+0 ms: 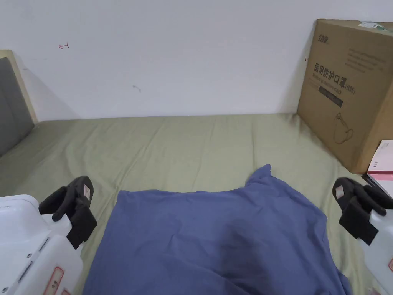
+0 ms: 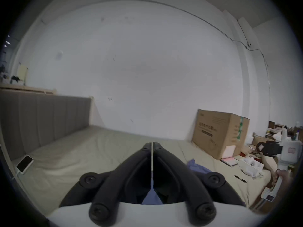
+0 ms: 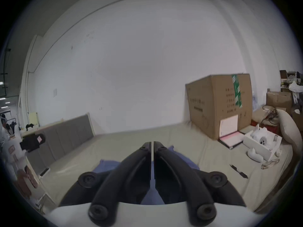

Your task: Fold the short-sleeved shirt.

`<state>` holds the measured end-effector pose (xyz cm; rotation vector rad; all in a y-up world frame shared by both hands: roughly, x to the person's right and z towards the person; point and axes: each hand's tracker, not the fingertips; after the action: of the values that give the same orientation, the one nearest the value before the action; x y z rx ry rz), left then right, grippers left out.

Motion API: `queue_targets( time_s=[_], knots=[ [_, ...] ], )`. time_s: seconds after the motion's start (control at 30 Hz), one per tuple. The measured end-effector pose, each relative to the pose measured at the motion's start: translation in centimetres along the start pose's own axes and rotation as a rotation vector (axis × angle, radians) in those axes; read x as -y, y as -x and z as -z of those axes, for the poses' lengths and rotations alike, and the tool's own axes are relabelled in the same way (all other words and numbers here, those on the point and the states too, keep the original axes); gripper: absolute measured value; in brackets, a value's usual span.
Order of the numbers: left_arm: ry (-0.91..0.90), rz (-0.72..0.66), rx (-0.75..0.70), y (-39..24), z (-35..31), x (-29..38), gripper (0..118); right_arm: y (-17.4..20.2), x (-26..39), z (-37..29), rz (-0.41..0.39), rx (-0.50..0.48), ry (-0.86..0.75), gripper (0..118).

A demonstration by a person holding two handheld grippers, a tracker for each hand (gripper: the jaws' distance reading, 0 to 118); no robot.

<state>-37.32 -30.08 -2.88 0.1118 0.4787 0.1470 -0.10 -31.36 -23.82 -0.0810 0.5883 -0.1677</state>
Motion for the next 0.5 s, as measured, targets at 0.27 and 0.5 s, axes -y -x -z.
queue_targets(
  time_s=[0.27, 0.5],
  knots=[
    [0.704, -0.027, 0.053, 3.3, 5.8, -2.1, 0, -1.7, 0.1, -0.2, 0.013, -0.037, 0.122, 3],
    [1.158, -0.128, -0.09, 10.3, 7.1, 10.7, 106, -4.5, 5.2, 0.9, 0.047, -0.035, 0.354, 3]
  ],
)
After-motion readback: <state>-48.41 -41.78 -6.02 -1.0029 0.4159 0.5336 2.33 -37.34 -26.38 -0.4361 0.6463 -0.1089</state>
